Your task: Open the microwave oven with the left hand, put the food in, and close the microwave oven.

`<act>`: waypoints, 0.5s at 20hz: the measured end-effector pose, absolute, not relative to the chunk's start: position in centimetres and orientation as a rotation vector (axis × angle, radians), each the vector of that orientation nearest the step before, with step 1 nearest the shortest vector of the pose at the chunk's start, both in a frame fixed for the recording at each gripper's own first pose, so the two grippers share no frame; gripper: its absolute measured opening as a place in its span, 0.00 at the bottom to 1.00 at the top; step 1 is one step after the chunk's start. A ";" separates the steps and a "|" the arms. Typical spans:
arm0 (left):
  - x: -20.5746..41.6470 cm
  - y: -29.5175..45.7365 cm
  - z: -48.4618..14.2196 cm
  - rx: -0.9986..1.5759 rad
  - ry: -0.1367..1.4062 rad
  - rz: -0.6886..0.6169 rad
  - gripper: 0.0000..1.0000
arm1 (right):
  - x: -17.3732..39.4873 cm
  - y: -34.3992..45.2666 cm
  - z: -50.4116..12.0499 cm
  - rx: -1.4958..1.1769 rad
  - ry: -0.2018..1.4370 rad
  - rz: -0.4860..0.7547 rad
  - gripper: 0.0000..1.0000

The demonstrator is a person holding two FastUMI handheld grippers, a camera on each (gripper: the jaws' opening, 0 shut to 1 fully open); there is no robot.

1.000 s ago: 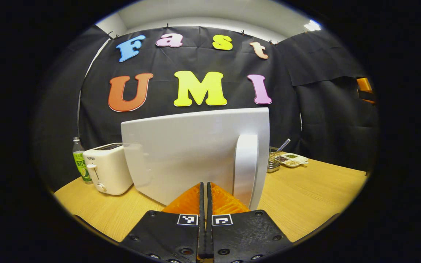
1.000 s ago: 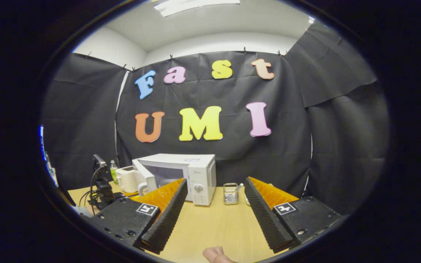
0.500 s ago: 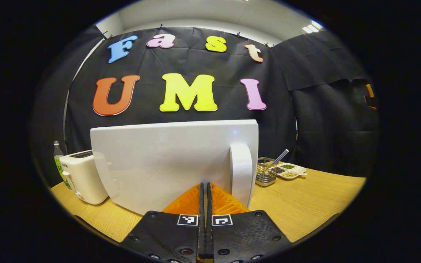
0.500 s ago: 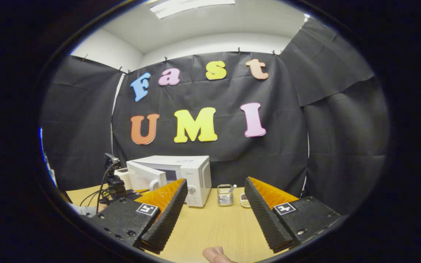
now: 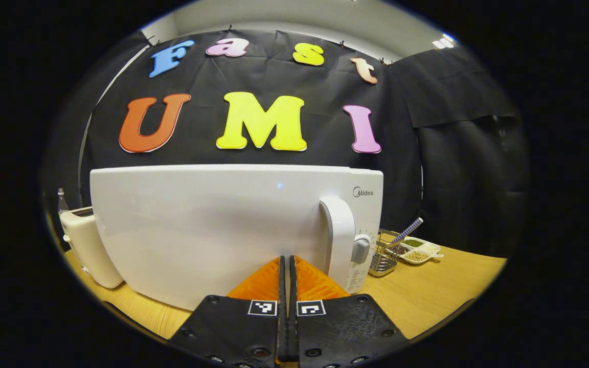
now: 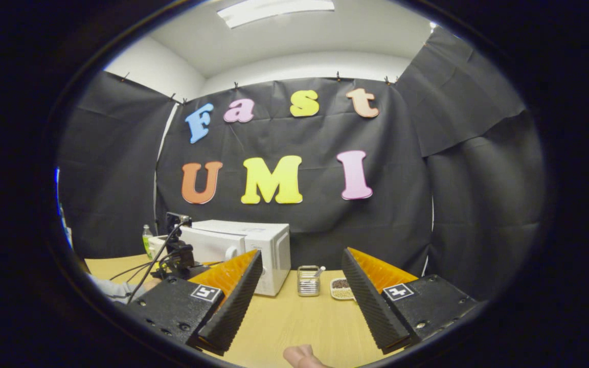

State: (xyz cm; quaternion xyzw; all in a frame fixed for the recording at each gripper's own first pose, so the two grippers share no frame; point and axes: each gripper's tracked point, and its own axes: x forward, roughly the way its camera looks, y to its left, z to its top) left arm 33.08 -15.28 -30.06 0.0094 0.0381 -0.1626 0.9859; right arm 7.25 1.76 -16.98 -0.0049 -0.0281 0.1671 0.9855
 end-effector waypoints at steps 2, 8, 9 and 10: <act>34.0 -15.0 -30.0 0.004 0.090 -0.302 0.00 | 7.0 2.2 -17.2 -0.020 -0.049 0.342 1.00; 34.4 -15.1 -30.0 -0.098 0.161 -0.280 0.00 | 5.2 3.3 -17.7 -0.029 -0.007 0.342 1.00; 34.2 -15.1 -30.2 -0.093 0.175 -0.278 0.00 | 4.9 3.5 -17.8 -0.027 -0.001 0.342 1.00; 34.2 -15.0 -30.1 -0.084 0.171 -0.275 0.00 | 4.5 3.7 -17.9 -0.019 0.006 0.339 0.90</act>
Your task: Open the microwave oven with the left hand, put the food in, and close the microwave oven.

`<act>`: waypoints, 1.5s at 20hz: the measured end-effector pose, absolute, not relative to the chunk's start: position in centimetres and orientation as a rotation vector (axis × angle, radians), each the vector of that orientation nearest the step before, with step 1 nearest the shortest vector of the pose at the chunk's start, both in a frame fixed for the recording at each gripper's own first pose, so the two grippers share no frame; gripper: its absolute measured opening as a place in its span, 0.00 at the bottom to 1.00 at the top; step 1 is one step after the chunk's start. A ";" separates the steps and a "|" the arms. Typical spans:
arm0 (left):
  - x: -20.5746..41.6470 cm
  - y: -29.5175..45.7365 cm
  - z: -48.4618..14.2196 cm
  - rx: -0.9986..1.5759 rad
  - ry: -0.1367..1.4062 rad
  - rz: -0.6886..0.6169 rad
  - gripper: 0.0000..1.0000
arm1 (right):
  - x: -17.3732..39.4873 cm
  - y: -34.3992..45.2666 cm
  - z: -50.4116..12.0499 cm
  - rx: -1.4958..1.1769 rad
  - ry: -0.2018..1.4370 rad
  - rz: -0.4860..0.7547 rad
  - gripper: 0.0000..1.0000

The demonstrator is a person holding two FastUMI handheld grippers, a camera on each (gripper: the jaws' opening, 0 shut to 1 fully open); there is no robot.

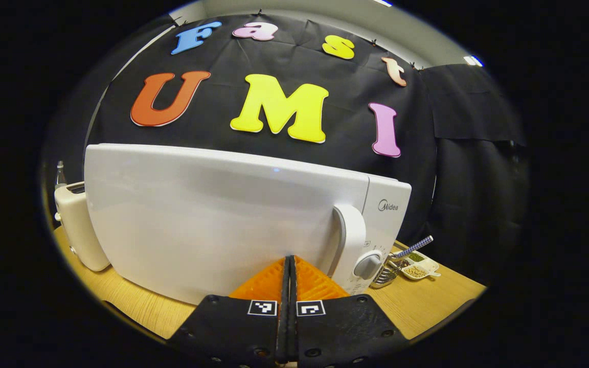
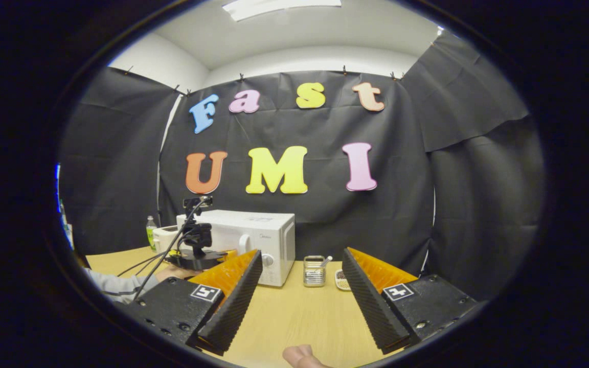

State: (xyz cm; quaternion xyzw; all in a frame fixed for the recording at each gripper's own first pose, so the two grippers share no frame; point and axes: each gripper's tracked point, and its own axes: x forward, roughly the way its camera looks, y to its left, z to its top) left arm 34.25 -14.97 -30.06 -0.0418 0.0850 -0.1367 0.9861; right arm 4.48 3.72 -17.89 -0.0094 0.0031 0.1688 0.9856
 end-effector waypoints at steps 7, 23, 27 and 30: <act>31.3 -13.5 -31.5 -0.065 0.316 -0.225 0.01 | 1.8 4.2 -18.7 -0.011 0.054 0.318 1.00; 8.0 -5.7 -19.5 -0.021 0.179 -0.081 0.95 | -4.1 3.8 -14.9 -0.008 0.011 0.211 0.90; 2.2 -4.7 -13.3 -0.053 0.046 -0.066 0.95 | -6.0 3.0 -12.9 0.013 -0.011 0.192 1.00; -2.0 -4.2 -10.6 -0.064 -0.023 -0.071 0.94 | -7.2 2.0 -10.8 0.017 -0.056 0.182 0.90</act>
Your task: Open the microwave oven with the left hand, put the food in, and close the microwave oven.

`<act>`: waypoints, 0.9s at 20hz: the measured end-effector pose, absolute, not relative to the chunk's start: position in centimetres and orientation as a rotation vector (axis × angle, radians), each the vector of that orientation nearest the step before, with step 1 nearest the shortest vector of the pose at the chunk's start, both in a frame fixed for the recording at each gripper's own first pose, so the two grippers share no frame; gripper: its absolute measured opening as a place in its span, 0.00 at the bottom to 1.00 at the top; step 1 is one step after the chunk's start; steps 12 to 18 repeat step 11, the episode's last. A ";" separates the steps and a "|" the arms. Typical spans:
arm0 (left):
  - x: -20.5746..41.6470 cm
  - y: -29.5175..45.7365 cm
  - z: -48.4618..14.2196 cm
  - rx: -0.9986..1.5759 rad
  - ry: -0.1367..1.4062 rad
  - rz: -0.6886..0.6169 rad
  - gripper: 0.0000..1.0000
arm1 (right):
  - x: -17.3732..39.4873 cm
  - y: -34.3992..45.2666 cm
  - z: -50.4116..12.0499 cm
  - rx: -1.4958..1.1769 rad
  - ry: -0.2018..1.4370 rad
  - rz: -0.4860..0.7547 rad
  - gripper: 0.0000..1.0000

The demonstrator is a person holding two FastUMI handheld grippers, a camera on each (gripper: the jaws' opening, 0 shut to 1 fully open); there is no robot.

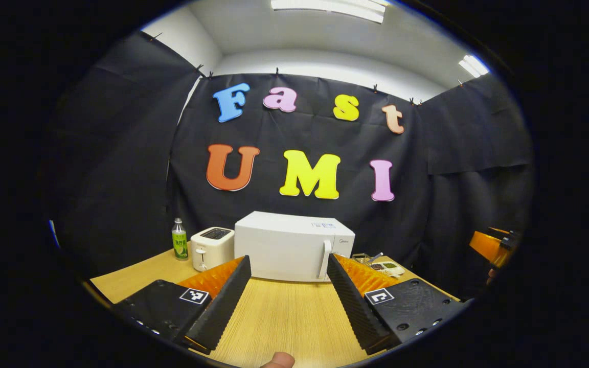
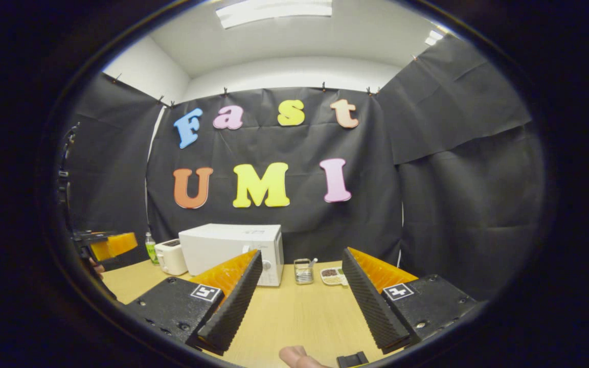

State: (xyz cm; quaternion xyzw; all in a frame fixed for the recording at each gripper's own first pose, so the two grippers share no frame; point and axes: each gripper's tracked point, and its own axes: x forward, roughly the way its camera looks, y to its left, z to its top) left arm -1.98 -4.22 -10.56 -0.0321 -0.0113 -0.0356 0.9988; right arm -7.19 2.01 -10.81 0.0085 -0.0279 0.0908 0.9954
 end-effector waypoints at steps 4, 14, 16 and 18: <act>-5.4 -2.3 -10.4 -0.056 -0.004 0.005 0.94 | -8.7 1.4 -9.9 0.006 -0.071 0.178 0.90; -7.3 -4.2 -9.8 -0.050 -0.007 -0.033 0.95 | -10.2 1.2 -10.2 -0.016 -0.071 0.184 0.90; -7.3 -4.2 -9.8 -0.050 -0.007 -0.033 0.95 | -10.2 1.2 -10.2 -0.016 -0.071 0.184 0.90; -7.3 -4.2 -9.8 -0.050 -0.007 -0.033 0.95 | -10.2 1.2 -10.2 -0.016 -0.071 0.184 0.90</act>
